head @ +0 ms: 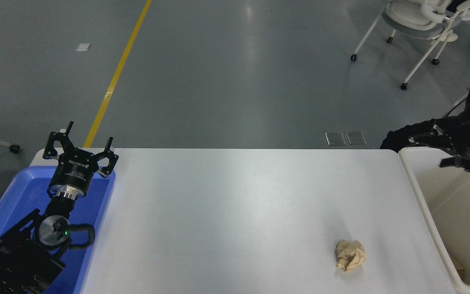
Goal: Pick up foil plate and place in dustbin
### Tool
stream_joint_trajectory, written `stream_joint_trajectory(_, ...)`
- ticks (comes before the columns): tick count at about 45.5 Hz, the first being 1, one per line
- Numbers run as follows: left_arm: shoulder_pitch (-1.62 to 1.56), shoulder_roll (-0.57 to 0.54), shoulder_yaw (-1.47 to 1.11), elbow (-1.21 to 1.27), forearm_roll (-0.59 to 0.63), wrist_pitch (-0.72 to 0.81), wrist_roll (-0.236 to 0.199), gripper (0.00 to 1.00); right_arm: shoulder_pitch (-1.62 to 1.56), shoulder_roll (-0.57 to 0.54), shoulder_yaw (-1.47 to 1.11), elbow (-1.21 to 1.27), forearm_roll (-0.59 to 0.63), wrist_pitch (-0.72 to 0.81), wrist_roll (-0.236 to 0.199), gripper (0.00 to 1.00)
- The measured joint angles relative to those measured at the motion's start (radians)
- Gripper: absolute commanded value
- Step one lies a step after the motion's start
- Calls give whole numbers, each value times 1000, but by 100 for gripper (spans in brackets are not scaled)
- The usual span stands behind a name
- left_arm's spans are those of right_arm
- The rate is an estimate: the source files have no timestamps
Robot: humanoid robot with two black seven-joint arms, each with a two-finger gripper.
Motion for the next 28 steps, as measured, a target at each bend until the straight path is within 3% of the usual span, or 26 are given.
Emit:
stream_joint_trajectory(19,2,0,-3,0,0,2,-2,100,371,396,-41,224,274,163,1,100)
stream_joint_trajectory(28,2,0,-3,0,0,2,-2,100,452,476,-33,255,343,182,0,100)
